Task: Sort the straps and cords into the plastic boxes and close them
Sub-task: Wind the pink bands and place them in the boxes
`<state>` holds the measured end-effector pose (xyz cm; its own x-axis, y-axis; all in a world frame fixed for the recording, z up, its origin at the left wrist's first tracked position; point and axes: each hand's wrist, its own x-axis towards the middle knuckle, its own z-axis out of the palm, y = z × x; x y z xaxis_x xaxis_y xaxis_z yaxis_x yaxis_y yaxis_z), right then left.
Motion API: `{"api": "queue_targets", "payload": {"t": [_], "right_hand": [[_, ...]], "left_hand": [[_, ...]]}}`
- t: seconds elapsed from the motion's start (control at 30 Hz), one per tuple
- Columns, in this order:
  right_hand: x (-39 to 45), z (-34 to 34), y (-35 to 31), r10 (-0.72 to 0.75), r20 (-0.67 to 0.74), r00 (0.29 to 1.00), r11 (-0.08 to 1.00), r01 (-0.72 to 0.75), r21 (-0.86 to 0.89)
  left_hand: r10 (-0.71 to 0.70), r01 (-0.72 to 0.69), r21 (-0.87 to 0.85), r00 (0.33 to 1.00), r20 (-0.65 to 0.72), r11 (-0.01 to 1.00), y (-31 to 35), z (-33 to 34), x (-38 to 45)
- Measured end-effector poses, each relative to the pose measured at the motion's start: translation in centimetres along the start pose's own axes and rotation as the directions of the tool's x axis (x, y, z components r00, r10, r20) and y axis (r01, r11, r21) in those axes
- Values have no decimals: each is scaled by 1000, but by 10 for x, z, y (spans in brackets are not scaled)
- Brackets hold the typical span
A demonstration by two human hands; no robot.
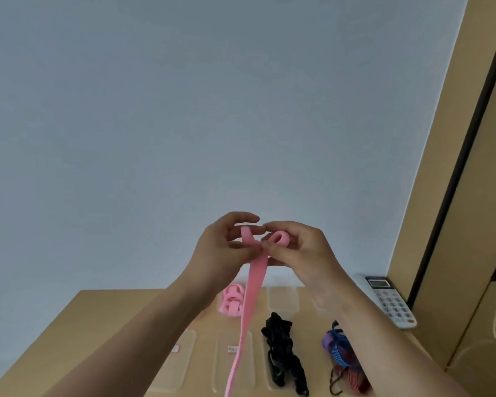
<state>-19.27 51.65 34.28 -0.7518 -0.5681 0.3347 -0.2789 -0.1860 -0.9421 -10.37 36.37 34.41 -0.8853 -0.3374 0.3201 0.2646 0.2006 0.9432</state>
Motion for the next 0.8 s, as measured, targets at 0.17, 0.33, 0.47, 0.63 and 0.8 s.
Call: {"api": "queue_targets", "payload": {"t": [0.17, 0.33, 0.47, 0.63, 0.8], "right_hand": [[3, -11, -9, -184, -79, 980, 970, 169, -172], [5, -14, -12, -312, -102, 945, 933, 284, -223], [-1, -13, -13, -362, -139, 922, 919, 328, -217], [-12, 1, 0, -401, -173, 900, 904, 358, -233], [-15, 12, 10, -417, -130, 900, 882, 366, -298]], "left_hand": [[-38, 25, -116, 993, -114, 993, 9, 20, -5], [-119, 121, -66, 992, 42, 990, 15, 24, -9], [-187, 197, -72, 975, 118, 978, 21, 24, -8], [-196, 217, -208, 973, 119, 954, 10, 19, -6], [-233, 251, -257, 967, 101, 933, -4, 8, -5]]}}
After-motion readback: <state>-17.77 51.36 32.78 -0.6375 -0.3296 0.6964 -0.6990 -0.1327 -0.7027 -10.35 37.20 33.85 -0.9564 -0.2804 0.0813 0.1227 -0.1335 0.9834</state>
